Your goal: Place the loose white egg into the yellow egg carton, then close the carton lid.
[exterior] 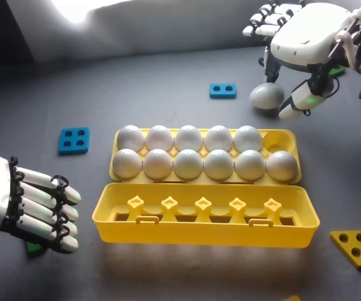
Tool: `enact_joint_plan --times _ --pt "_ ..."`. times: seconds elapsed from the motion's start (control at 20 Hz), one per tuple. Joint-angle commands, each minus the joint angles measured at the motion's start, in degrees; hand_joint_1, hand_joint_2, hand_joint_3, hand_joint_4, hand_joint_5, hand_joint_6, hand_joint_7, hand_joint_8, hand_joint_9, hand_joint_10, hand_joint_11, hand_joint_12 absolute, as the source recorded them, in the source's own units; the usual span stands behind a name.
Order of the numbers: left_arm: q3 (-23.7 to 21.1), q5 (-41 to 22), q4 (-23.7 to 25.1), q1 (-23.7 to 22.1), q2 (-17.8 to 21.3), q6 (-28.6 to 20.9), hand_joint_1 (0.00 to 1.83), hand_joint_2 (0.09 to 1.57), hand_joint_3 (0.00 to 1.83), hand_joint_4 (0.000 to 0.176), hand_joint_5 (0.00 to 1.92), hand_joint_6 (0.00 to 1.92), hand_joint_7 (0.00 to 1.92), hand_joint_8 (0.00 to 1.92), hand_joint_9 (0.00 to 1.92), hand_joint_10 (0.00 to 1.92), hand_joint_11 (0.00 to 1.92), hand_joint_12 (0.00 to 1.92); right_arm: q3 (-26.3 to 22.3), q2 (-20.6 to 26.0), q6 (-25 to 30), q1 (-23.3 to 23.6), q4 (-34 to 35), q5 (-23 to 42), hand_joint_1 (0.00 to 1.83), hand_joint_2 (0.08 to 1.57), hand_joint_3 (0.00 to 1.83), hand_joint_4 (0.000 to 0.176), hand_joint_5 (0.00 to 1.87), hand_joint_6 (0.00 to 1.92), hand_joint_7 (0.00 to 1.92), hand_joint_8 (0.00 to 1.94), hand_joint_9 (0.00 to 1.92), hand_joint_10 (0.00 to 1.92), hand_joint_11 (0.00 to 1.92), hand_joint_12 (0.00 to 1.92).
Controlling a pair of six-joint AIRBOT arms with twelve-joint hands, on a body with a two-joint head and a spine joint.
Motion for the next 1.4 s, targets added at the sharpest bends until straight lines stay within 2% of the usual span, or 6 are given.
enact_joint_plan --times 0.0,0.1,0.2,0.55,0.9,1.35 --pt "0.3 -3.1 -3.5 -0.4 0.7 -0.2 0.00 1.12 0.00 0.000 0.29 0.00 0.31 0.00 0.23 0.00 0.00 0.29 -0.4 0.2 0.4 0.0 0.4 3.7 0.89 0.83 0.00 0.086 1.06 0.01 0.10 0.00 0.02 0.00 0.00 0.00" --pt "0.3 -3.0 -3.5 -0.4 0.7 -0.2 0.00 1.12 0.00 0.000 0.30 0.00 0.32 0.00 0.24 0.00 0.00 0.30 -1.2 0.2 0.4 0.0 0.4 3.7 0.87 0.83 0.00 0.107 1.06 0.01 0.10 0.00 0.02 0.00 0.00 0.00" --pt "0.3 -3.0 -3.5 -0.4 0.7 -0.2 0.00 1.12 0.00 0.000 0.29 0.00 0.30 0.00 0.22 0.00 0.00 0.28 -1.6 0.2 0.4 -0.2 0.4 3.7 0.89 0.82 0.00 0.084 1.07 0.01 0.11 0.00 0.02 0.00 0.00 0.00" --pt "0.2 -2.9 -3.5 -0.4 0.8 -0.2 0.00 1.11 0.00 0.000 0.30 0.00 0.32 0.00 0.23 0.00 0.00 0.28 -1.8 0.5 0.4 -1.5 0.4 3.6 0.91 0.83 0.00 0.056 1.07 0.01 0.11 0.00 0.02 0.00 0.00 0.00" --pt "0.2 -2.8 -3.2 -0.5 0.8 -0.2 0.00 1.12 0.00 0.000 0.32 0.00 0.35 0.00 0.26 0.00 0.00 0.33 -1.5 0.8 0.2 -0.9 0.4 4.1 0.90 0.83 0.00 0.083 1.06 0.00 0.11 0.00 0.02 0.00 0.00 0.00" --pt "0.2 -2.7 -3.0 -0.6 0.7 -0.2 0.00 1.11 0.00 0.000 0.31 0.00 0.34 0.00 0.26 0.00 0.00 0.30 -0.7 0.8 0.1 1.7 -0.6 4.2 0.91 0.85 0.00 0.067 1.08 0.00 0.13 0.01 0.04 0.01 0.00 0.00"
